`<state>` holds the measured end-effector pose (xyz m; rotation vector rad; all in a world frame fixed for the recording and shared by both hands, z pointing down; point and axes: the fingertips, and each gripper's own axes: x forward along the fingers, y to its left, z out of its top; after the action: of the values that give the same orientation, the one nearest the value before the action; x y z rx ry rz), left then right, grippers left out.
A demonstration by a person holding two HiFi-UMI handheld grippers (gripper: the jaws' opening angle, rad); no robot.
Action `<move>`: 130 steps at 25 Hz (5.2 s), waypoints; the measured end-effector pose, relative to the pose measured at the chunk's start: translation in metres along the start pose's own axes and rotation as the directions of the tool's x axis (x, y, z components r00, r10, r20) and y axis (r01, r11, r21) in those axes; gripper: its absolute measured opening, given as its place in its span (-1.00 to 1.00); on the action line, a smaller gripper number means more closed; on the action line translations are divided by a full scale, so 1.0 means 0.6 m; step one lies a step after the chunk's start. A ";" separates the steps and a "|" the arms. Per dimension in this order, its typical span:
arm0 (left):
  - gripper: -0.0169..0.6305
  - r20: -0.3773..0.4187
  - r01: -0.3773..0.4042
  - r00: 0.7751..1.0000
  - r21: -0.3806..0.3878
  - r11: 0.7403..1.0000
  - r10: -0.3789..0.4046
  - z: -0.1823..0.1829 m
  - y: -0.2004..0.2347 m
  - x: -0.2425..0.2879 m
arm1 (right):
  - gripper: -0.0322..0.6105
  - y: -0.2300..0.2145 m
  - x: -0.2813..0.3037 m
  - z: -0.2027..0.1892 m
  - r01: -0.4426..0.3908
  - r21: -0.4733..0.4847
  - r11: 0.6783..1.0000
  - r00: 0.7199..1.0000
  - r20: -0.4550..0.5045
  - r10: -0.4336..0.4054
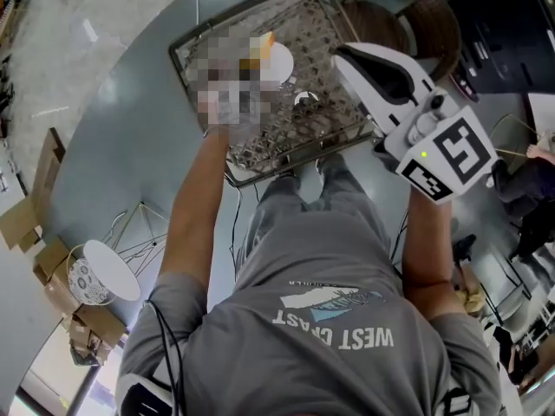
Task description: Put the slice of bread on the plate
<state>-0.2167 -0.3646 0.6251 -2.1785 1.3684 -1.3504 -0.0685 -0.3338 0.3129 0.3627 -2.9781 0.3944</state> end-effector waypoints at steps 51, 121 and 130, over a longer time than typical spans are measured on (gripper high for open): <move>-0.38 -0.231 0.279 0.936 0.031 0.960 -0.265 -0.104 -0.200 0.173 | -0.88 -0.121 0.048 -0.096 0.025 0.118 0.993 0.992 -0.127 -0.010; -0.93 0.772 0.235 0.578 -0.467 0.853 0.263 0.353 0.309 -0.717 | -0.89 0.233 -0.035 0.161 -0.098 -0.148 0.984 0.971 0.204 0.127; -0.93 0.786 0.216 0.553 -0.455 0.864 0.275 0.357 0.299 -0.778 | -0.89 0.284 -0.069 0.191 -0.073 -0.206 0.976 0.969 0.216 0.118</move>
<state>-0.2148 -0.1399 0.1297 -2.5134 1.3659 0.2517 -0.0806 -0.1959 0.1556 0.2594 -3.2297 0.0661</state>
